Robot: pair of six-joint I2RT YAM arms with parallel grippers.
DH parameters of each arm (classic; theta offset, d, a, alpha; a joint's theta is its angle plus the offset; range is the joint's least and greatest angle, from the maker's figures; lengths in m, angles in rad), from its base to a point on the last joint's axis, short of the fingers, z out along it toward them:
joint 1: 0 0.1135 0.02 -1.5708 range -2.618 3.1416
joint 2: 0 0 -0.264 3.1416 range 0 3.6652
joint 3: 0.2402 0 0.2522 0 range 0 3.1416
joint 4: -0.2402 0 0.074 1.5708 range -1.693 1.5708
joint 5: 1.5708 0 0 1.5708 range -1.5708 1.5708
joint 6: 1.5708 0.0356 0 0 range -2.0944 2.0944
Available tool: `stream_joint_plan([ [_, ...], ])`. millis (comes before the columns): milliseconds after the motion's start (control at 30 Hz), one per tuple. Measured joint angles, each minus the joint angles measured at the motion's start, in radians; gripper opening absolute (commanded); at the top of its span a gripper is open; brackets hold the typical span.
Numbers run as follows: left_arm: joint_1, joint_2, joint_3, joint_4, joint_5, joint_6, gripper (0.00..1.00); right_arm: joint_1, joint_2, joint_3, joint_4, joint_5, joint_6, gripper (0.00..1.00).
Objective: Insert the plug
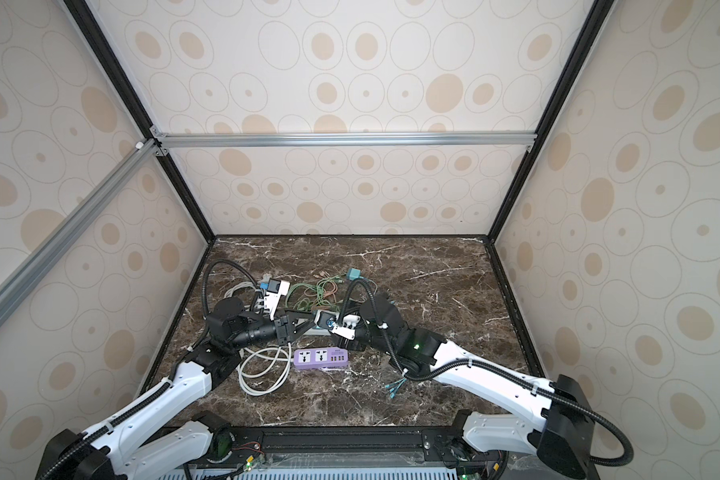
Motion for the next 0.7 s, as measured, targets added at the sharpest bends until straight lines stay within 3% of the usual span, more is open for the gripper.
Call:
stream_joint_plan([
  [100, -0.002, -0.008, 0.0, 0.032, -0.027, -0.004, 0.06, -0.007, -0.09, -0.002, -0.014, -0.032, 0.167, 0.72],
  [233, -0.003, -0.01, -0.001, 0.086, -0.045, -0.014, 0.06, -0.029, -0.177, -0.101, 0.129, -0.193, 0.446, 0.68],
  [400, -0.003, -0.035, -0.036, 0.194, -0.06, -0.048, 0.07, -0.039, -0.067, -0.256, 0.42, -0.354, 0.792, 0.6],
  [533, -0.003, -0.07, -0.046, 0.229, -0.082, -0.058, 0.07, -0.039, 0.029, -0.287, 0.572, -0.427, 0.956, 0.61],
  [700, -0.003, -0.098, -0.056, 0.291, -0.092, -0.08, 0.07, -0.041, 0.042, -0.29, 0.767, -0.451, 1.065, 0.69],
])
